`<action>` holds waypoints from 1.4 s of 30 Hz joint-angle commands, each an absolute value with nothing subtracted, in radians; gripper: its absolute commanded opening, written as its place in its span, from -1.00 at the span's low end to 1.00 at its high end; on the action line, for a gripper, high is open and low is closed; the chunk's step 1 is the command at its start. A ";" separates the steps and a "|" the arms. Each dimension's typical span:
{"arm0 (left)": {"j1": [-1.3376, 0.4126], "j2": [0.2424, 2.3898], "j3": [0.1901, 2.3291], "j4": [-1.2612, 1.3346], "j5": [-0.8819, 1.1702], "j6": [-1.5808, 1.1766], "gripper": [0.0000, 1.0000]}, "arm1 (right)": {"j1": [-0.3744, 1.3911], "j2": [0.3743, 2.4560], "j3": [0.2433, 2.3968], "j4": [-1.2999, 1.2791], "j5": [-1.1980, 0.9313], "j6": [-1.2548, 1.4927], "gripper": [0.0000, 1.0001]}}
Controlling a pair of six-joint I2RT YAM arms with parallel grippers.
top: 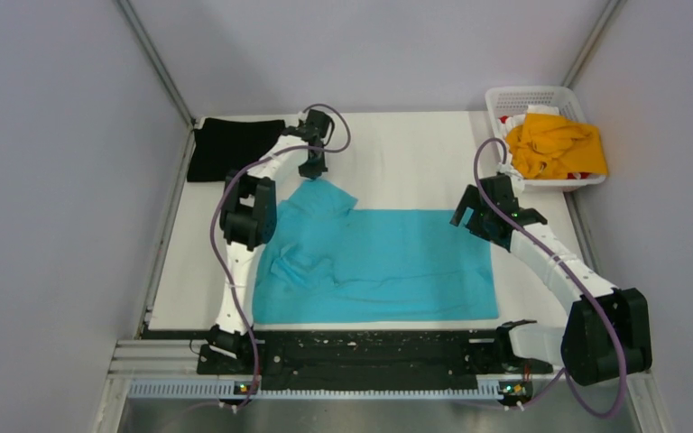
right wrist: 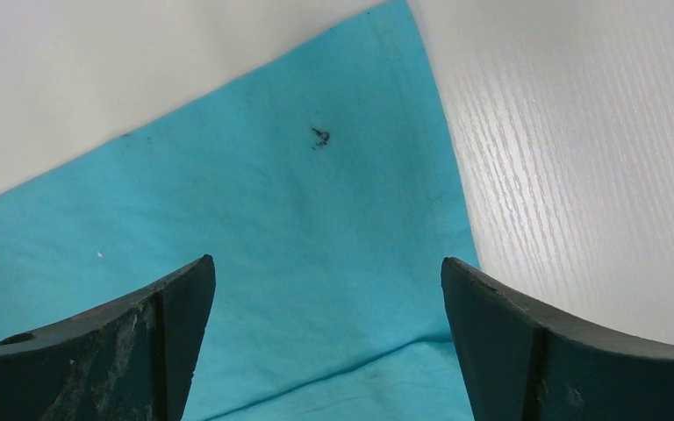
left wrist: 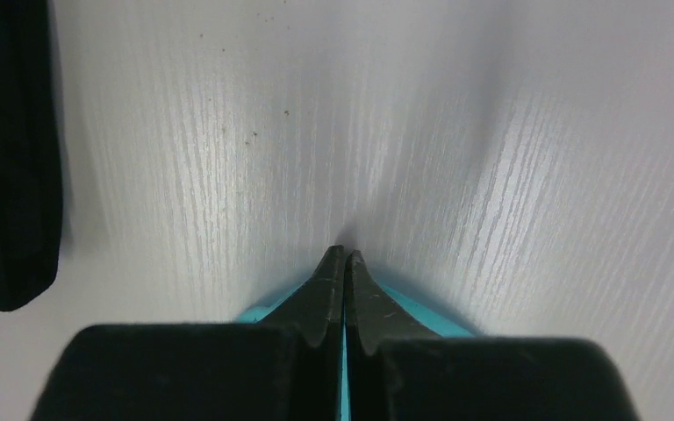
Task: Fold and stack the t-shirts
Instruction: Grab the side of the flattened tshirt furthest away from the robot with both arms
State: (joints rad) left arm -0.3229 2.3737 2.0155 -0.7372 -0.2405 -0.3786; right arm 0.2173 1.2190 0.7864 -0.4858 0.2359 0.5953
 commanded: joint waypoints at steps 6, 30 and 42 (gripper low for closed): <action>-0.318 2.269 1.938 -0.770 -0.294 -0.390 -1.00 | 0.202 1.268 0.832 -0.457 0.298 0.604 0.96; -0.319 1.914 1.554 -0.598 -0.085 -0.438 -1.00 | 0.127 1.836 1.232 -0.383 0.480 0.571 0.23; -0.321 1.865 1.513 -0.592 -0.064 -0.442 -1.00 | 0.127 1.841 1.171 -0.411 0.513 0.563 0.02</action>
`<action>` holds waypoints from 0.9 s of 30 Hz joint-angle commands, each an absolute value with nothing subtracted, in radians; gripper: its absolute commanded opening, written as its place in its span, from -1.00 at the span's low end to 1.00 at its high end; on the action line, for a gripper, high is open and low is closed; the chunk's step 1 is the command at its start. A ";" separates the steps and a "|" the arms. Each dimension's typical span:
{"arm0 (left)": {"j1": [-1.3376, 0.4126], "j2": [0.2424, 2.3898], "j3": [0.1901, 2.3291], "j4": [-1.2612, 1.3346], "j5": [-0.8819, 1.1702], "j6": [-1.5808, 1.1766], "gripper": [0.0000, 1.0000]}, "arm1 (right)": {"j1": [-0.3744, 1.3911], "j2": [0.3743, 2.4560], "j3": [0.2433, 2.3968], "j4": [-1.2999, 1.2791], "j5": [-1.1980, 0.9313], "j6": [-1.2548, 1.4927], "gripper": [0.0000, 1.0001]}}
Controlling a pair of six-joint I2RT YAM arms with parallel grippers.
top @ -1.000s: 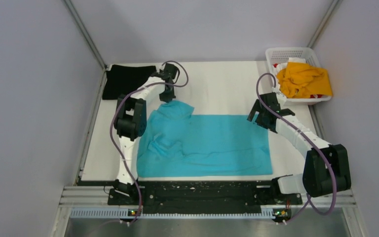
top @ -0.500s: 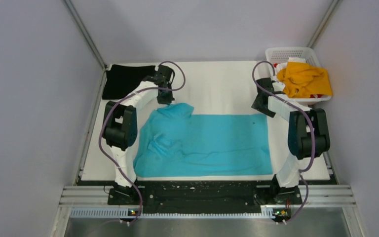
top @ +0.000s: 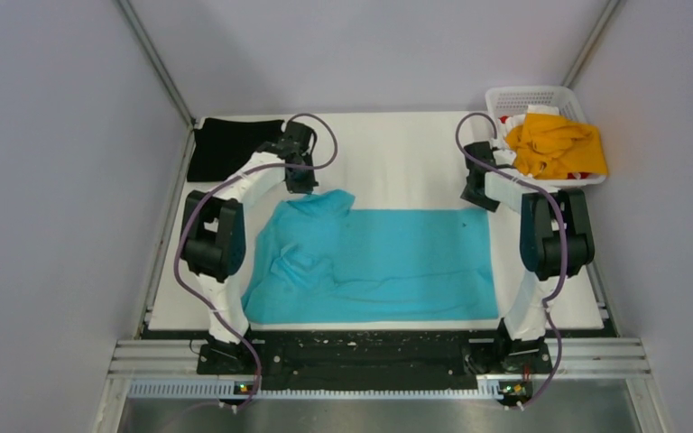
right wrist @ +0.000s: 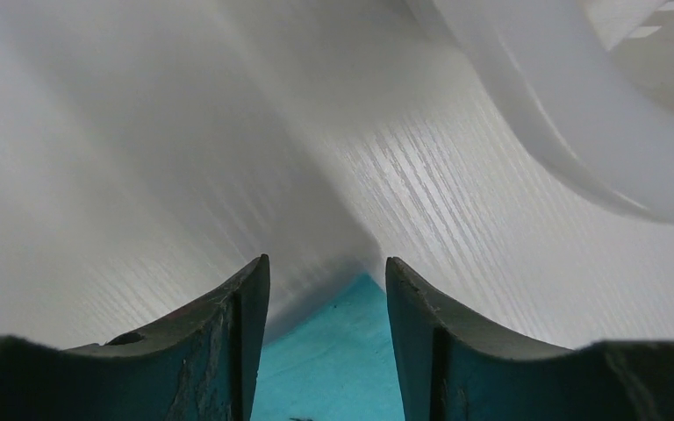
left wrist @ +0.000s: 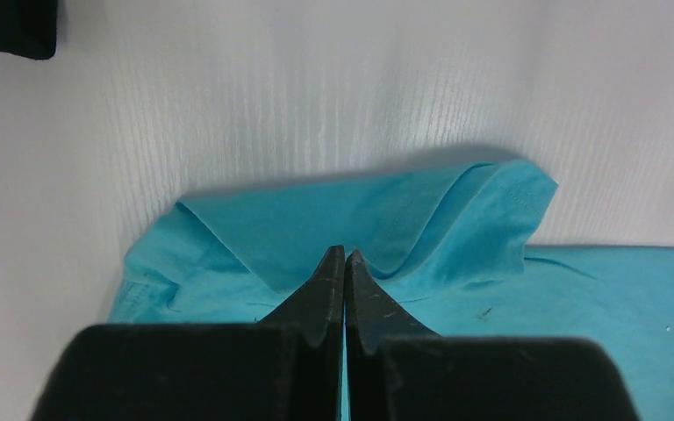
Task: Fold and stack the t-shirts
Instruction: Grab the side of the flattened tshirt furthest away from the robot with both arms
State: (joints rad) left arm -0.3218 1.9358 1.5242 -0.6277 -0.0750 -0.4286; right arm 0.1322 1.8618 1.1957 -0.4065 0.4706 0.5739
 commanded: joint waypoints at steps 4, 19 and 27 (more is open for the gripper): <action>-0.320 1.849 1.504 -0.590 -0.064 -0.442 -1.00 | 0.127 1.838 1.151 -0.413 0.534 0.561 -0.05; -0.321 1.769 1.443 -0.580 -0.075 -0.438 -1.00 | 0.127 1.775 1.127 -0.396 0.488 0.582 -0.91; -0.322 1.708 1.389 -0.569 -0.052 -0.445 -1.00 | 0.128 1.663 1.081 -0.383 0.455 0.538 -1.00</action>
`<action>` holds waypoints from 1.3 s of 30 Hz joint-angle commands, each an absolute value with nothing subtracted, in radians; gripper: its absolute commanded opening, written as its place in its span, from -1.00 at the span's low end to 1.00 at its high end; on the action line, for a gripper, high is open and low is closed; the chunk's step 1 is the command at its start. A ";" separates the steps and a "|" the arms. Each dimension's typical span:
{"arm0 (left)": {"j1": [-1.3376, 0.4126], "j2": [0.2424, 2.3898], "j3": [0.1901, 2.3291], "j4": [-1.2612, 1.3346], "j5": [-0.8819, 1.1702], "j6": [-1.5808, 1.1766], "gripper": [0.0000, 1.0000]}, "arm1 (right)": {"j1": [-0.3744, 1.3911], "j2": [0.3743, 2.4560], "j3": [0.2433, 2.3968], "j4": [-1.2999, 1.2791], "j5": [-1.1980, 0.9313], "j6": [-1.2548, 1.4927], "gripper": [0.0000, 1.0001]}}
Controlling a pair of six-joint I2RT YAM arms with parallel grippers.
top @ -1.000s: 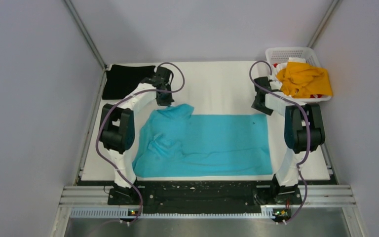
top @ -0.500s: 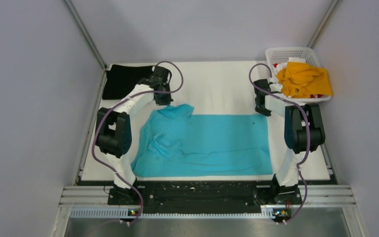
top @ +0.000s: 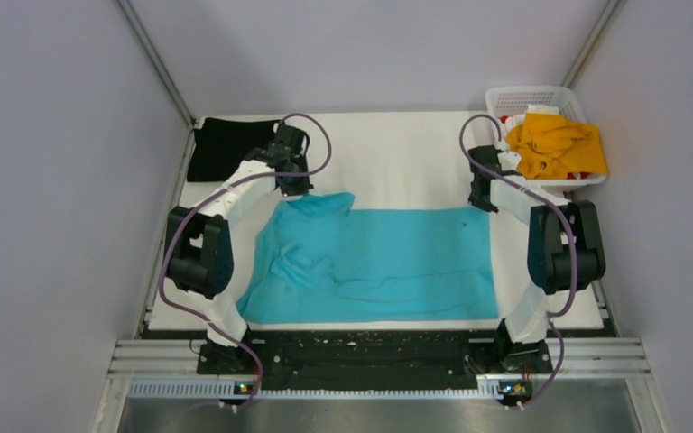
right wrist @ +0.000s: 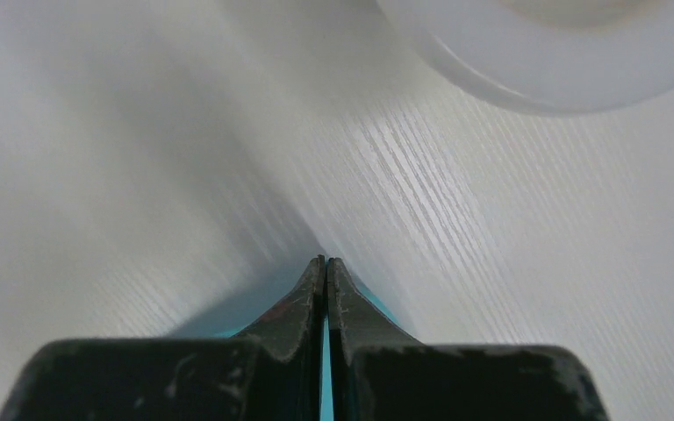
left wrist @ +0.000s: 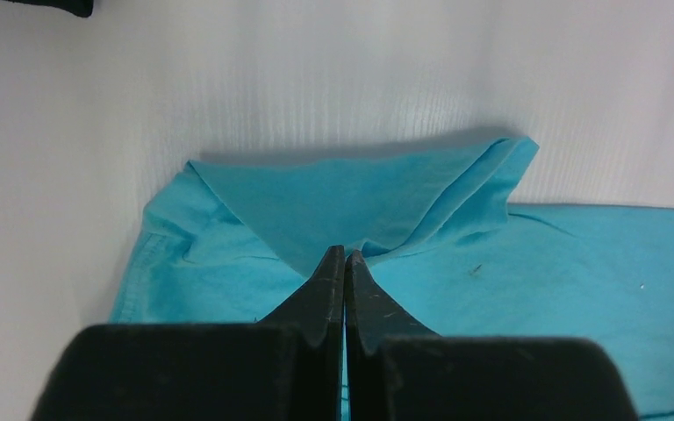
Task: Fold and stack the t-shirts
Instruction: Grab the side of the flattened tshirt furthest away from the robot with both arms, then fold the other side of the tshirt into a rectangle
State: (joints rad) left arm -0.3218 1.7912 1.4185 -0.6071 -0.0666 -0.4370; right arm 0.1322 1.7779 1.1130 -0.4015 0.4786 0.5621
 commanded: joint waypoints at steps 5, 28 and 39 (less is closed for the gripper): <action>-0.326 1.622 1.299 -0.571 -0.054 -0.437 -1.00 | 0.140 1.549 0.990 -0.405 0.418 0.536 -1.00; -0.380 1.016 0.932 -0.810 -0.136 -0.571 -1.00 | 0.171 1.155 0.848 -0.640 0.377 0.521 -1.00; -0.382 0.864 0.941 -0.938 -0.143 -0.664 -1.00 | 0.172 1.097 0.878 -0.702 0.425 0.501 -1.00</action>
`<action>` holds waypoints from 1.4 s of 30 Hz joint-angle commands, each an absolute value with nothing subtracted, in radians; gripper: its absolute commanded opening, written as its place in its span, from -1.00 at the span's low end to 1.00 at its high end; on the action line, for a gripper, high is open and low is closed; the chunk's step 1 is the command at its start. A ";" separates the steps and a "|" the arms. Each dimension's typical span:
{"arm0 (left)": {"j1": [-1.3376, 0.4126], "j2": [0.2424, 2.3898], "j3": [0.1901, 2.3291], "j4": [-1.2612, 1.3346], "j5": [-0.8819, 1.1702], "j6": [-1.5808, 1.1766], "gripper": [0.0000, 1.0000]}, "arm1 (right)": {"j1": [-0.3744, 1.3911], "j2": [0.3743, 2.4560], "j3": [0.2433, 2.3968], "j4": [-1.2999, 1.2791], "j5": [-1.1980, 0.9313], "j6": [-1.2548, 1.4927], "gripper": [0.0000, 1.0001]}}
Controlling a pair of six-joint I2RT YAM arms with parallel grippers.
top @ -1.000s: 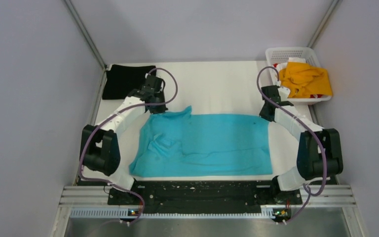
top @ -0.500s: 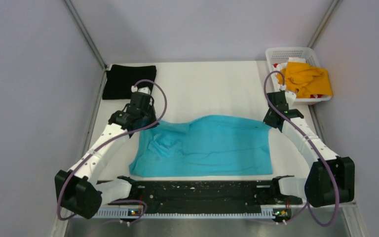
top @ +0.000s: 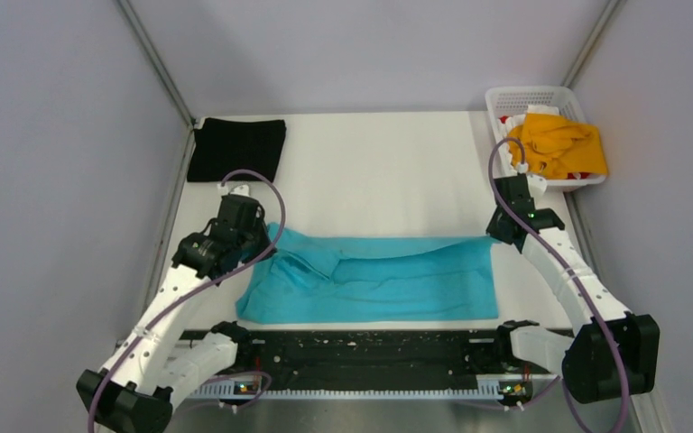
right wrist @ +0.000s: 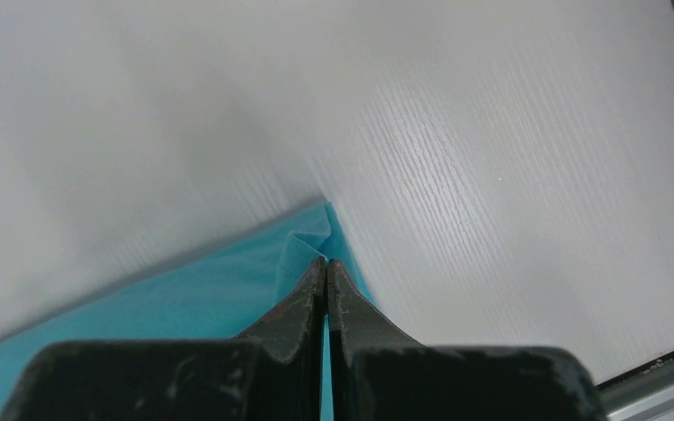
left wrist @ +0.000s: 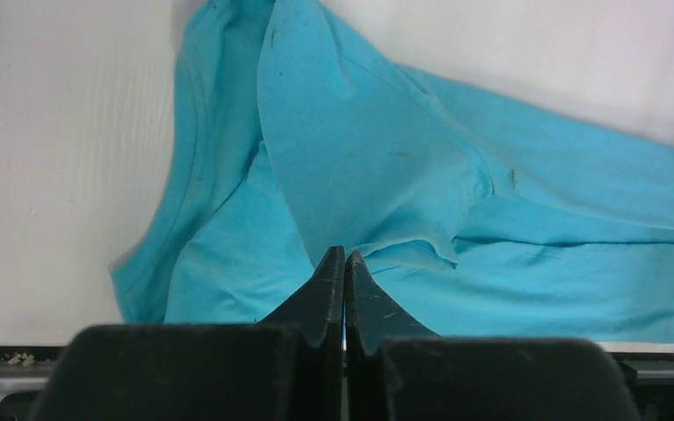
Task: Fold and stack the t-shirts
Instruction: Fold the other side of the tshirt into a rectangle, then rotate the tshirt 90 degrees
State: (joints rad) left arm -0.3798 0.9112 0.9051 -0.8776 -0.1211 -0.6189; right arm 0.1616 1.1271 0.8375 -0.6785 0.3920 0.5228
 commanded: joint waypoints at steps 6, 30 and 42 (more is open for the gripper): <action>-0.384 0.823 0.906 -0.957 -0.099 -0.686 -1.00 | 0.171 1.095 0.874 -0.701 0.433 0.495 -1.00; -0.386 0.755 0.773 -0.932 -0.031 -0.822 0.98 | 0.172 1.052 0.774 -0.560 0.145 0.444 0.97; -0.367 1.437 0.822 -0.395 0.081 -0.875 0.97 | 0.348 1.298 0.696 -0.312 -0.174 0.426 0.97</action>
